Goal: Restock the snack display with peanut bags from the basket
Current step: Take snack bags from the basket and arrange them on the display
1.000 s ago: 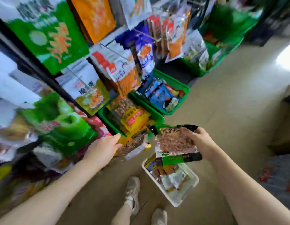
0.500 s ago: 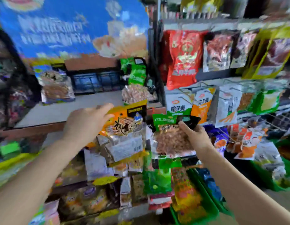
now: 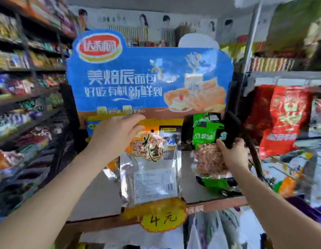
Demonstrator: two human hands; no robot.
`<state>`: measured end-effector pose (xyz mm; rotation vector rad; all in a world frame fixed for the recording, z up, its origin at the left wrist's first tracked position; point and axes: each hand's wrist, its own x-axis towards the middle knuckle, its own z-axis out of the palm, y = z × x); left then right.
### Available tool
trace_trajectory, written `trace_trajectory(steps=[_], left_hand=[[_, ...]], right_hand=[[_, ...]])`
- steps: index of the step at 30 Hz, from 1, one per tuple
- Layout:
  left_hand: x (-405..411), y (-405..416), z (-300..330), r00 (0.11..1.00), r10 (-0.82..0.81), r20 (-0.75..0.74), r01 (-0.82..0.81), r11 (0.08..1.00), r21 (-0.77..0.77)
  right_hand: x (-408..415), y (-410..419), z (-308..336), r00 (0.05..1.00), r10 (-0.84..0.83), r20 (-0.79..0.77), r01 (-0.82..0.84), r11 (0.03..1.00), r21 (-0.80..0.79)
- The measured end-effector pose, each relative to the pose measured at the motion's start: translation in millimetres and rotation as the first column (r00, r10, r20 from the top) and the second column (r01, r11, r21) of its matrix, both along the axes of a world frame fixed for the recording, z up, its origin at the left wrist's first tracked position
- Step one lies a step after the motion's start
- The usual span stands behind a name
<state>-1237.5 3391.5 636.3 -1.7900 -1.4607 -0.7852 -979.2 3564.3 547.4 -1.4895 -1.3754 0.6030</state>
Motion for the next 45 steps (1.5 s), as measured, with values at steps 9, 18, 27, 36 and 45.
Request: trace_trajectory(steps=[9,18,27,36,45], left_hand=[[-14,43,0,0.996,-0.087,0.03,0.088,0.995,-0.043],[-23,59,-9,0.992,-0.014,-0.127,-0.01,0.983,-0.184],[-77,33,-19,0.947,0.287,-0.146,-0.311,0.934,-0.179],[-103,36,-33,0.953,0.254,0.168,-0.18,0.915,-0.36],[-90,33,-64,0.959,0.238,0.152,-0.188,0.939,-0.287]], right_hand=[[-5,-26,13,0.959,0.03,0.283,-0.135,0.923,0.361],[-96,-22,63,0.628,0.403,0.666,-0.67,0.716,0.198],[-133,-10,109,0.481,0.318,0.817,-0.602,0.798,0.044],[-176,-39,128,0.462,-0.034,0.886,-0.378,0.896,0.231],[-198,-43,140,0.415,0.814,0.407,-0.622,0.58,-0.525]])
